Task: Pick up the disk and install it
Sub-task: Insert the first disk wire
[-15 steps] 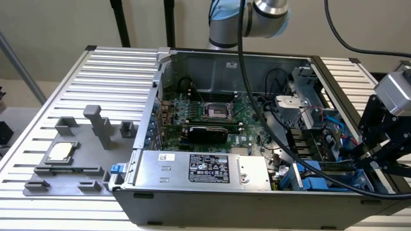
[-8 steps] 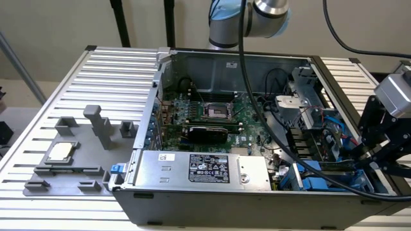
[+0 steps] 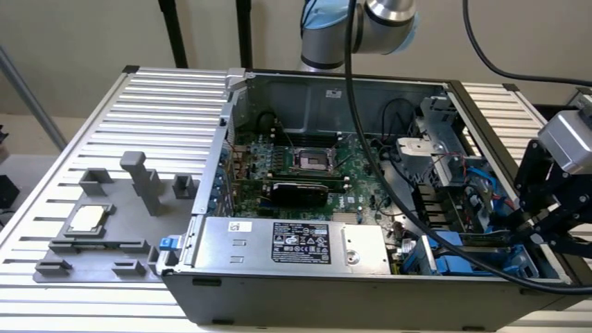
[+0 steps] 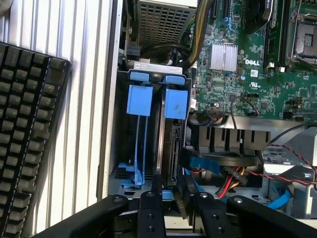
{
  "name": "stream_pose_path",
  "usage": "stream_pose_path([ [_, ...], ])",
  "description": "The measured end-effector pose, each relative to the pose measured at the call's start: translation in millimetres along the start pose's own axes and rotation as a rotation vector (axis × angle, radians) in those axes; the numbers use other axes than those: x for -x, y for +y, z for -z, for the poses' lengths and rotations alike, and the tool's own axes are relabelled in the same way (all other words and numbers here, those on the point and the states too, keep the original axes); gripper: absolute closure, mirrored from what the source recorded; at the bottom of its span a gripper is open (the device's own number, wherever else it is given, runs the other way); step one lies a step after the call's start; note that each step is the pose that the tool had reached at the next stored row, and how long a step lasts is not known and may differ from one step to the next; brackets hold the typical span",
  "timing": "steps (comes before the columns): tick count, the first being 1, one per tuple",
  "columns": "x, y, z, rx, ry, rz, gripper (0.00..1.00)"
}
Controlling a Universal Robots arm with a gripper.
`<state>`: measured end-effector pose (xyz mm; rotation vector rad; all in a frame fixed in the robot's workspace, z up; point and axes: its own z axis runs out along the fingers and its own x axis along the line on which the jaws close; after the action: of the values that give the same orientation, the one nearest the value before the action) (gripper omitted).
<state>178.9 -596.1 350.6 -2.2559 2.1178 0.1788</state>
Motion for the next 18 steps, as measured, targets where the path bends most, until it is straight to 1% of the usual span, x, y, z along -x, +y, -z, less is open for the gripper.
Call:
stream_pose_path([
  [1, 0.0, 0.0, -0.1, 0.0001, 0.0001, 0.001, 0.71],
  [2, -0.1, -0.1, -0.3, 0.0002, 0.0001, 0.002, 0.78],
  [7, -0.1, -0.2, -0.6, 0.0007, 0.0002, 0.006, 0.78],
  [9, 0.0, -0.2, -0.7, 0.0008, 0.0002, 0.007, 0.8],
  [10, 0.0, -0.2, -0.7, 0.0008, 0.0001, 0.007, 0.84],
  [18, 1.1, -0.2, 0.7, 0.0009, 0.0, 0.008, 0.84],
])
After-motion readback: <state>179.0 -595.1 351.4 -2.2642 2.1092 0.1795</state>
